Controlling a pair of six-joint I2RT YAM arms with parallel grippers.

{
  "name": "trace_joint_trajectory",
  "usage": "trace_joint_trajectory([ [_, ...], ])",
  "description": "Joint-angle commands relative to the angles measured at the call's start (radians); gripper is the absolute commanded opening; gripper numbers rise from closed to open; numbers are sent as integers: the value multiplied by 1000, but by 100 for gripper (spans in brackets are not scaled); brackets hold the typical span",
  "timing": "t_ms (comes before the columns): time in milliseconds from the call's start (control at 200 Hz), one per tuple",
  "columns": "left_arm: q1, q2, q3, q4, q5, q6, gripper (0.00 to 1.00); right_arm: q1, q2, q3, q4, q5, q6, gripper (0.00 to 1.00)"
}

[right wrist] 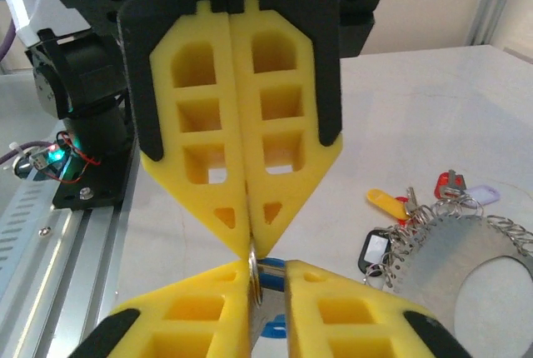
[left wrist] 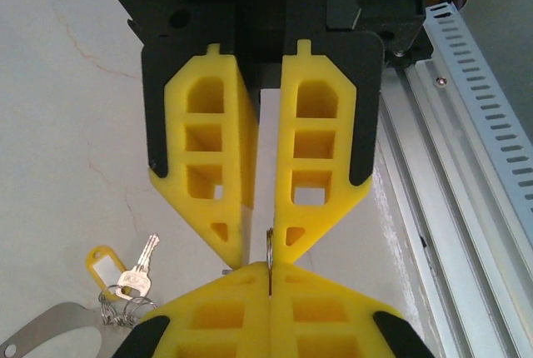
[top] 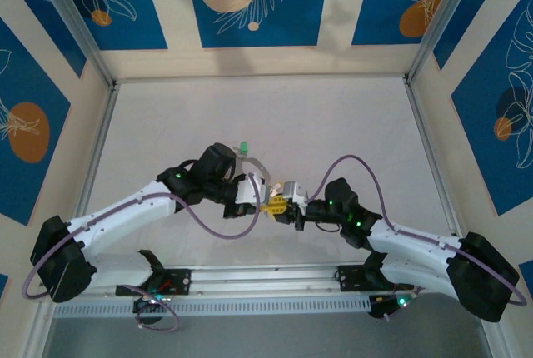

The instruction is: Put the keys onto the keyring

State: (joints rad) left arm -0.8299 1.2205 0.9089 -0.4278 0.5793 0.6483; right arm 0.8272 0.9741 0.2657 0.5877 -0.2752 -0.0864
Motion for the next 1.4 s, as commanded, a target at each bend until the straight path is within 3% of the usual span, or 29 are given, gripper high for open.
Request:
trace_joint_trajectory([
  [0, -1, -26, 5, 34, 74, 45, 0, 7, -38, -22, 46, 23, 5, 21],
  [460, 10, -33, -8, 83, 85, 7, 0, 7, -73, -52, 50, 23, 16, 23],
  [965, 9, -11, -22, 80, 78, -14, 0, 6, -107, -59, 53, 7, 34, 0],
  [1060, 9, 0, -19, 76, 67, -24, 19, 6, -110, -54, 36, 4, 30, 0],
  [1395, 11, 6, -22, 93, 83, -21, 16, 7, -105, -44, 9, -4, 24, 0],
])
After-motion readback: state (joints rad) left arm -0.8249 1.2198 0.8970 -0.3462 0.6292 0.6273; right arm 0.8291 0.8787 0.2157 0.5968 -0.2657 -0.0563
